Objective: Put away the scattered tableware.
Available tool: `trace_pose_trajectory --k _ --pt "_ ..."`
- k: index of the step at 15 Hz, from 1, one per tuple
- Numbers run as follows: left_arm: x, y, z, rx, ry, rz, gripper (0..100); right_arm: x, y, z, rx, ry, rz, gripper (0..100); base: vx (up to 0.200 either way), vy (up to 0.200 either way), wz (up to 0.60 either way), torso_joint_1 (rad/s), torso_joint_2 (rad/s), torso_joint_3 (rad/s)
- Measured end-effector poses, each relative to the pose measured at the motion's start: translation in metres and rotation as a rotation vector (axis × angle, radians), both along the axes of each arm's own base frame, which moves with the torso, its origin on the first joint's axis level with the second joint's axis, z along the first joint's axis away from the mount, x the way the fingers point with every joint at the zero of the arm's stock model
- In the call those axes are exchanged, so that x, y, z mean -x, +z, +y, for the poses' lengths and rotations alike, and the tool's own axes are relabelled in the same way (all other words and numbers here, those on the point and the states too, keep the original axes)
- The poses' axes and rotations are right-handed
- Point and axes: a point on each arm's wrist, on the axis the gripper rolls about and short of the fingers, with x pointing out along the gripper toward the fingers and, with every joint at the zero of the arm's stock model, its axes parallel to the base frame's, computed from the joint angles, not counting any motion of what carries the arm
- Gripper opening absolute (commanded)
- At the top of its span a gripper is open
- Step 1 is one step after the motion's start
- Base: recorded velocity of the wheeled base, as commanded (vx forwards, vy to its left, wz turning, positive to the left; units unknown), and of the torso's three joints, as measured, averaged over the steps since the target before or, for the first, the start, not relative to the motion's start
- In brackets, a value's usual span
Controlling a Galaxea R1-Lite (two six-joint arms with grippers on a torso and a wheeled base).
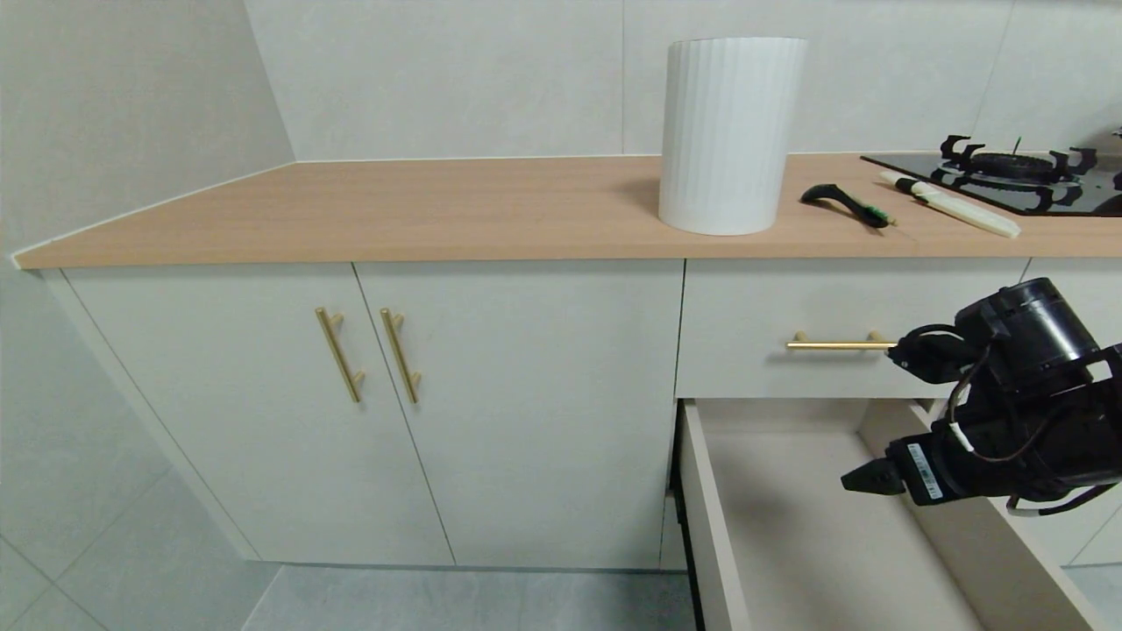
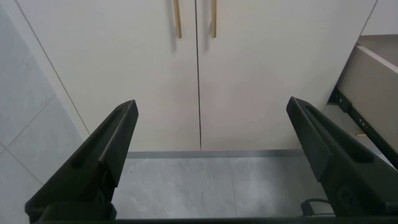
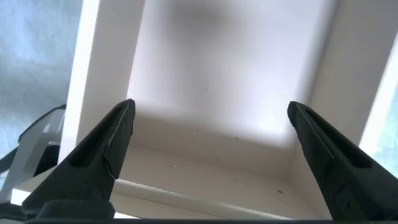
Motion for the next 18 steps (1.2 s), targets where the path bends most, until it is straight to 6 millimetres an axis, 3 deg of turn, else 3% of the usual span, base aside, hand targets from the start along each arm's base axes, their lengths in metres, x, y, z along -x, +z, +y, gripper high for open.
trace_pose_trajectory --k 5,14,18 --pt "0.0 0.0 0.0 0.0 0.0 0.0 100 0.0025 0.0007 -0.0013 -0.012 -0.003 -0.049 100 0.0 0.0 0.0 0.053 -0.18 -0.189" --pt "0.0 0.0 0.0 0.0 0.0 0.0 100 0.0033 0.0012 -0.0015 -0.011 -0.003 -0.053 100 0.0 0.0 0.0 0.148 -0.48 -0.301" --pt "0.0 0.0 0.0 0.0 -0.001 0.0 100 -0.0025 0.0051 0.0007 -0.034 0.001 -0.135 100 0.0 0.0 0.0 0.078 -0.2 -0.12"
